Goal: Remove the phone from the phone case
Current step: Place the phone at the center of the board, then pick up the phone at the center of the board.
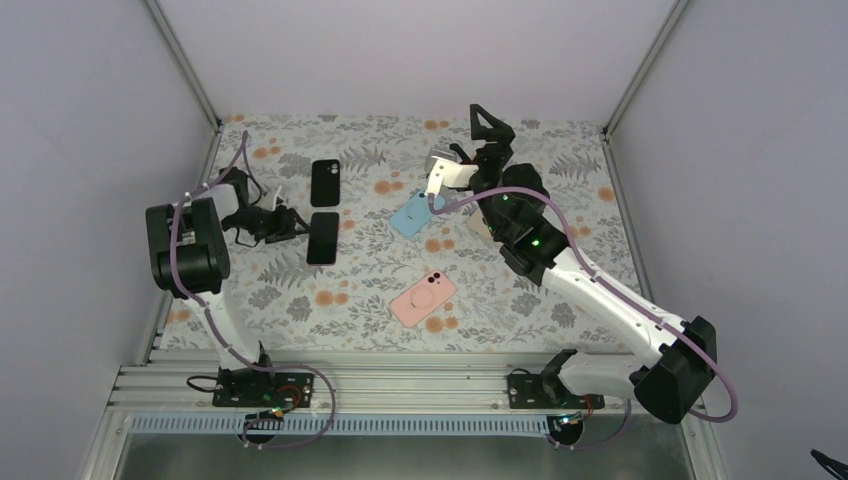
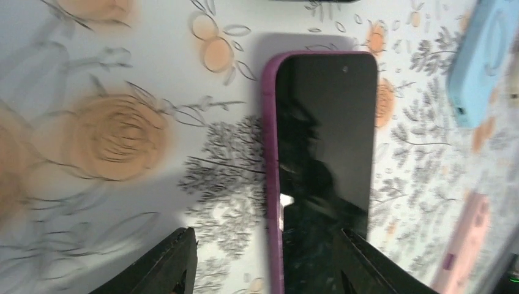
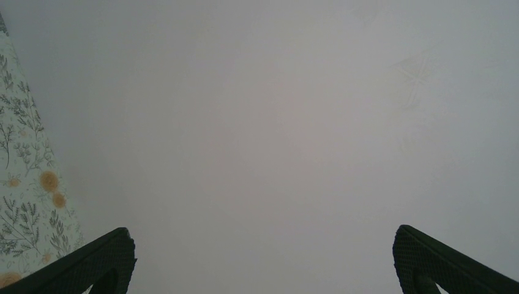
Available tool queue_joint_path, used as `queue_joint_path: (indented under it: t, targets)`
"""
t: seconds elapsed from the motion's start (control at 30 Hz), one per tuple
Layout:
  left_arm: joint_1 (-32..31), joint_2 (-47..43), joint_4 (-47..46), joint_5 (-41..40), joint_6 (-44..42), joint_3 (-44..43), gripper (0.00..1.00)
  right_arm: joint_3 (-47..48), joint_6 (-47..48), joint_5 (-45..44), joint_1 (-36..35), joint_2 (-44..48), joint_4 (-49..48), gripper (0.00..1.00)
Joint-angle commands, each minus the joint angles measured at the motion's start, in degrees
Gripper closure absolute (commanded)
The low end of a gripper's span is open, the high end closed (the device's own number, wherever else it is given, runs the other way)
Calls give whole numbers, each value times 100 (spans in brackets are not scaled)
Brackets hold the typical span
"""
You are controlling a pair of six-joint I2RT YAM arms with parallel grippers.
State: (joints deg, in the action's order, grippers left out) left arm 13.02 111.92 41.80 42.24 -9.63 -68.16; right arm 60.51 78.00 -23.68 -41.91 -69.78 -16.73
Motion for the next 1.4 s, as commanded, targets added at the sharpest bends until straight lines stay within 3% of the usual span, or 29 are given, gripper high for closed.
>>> queue_joint_path:
  t: [0.0, 0.17, 0.27, 0.3, 0.6, 0.9, 1.07, 1.37]
  targets:
    - [36, -390, -263, -1033, 81, -57, 40, 111, -180, -32, 31, 94, 28, 1]
    - [-69, -804, -129, -1155, -25, -555, 24, 110, -443, 15, 73, 181, 190, 1]
    - [-257, -927, 33, -1244, -151, -1054, 2, 91, -592, 68, 114, 262, 327, 1]
    - [-346, -961, 88, -1292, -204, -1243, 0, 77, -650, 87, 132, 298, 374, 1]
    - [-1761, -867, 296, -2001, -641, -2384, 0, 179, -1464, 343, 495, 507, 1080, 1]
    - [-3264, 96, 451, -2549, -743, -3042, 0, 325, -2466, 874, 1062, 736, 1889, 1]
    - [-3819, 711, 688, -2797, -804, -3481, 0, 471, -3095, 1273, 1409, 762, 2292, 1]
    - [-4259, 1842, 1181, -2908, -727, -4465, 0, 664, -3516, 1708, 1639, 768, 2628, 1]
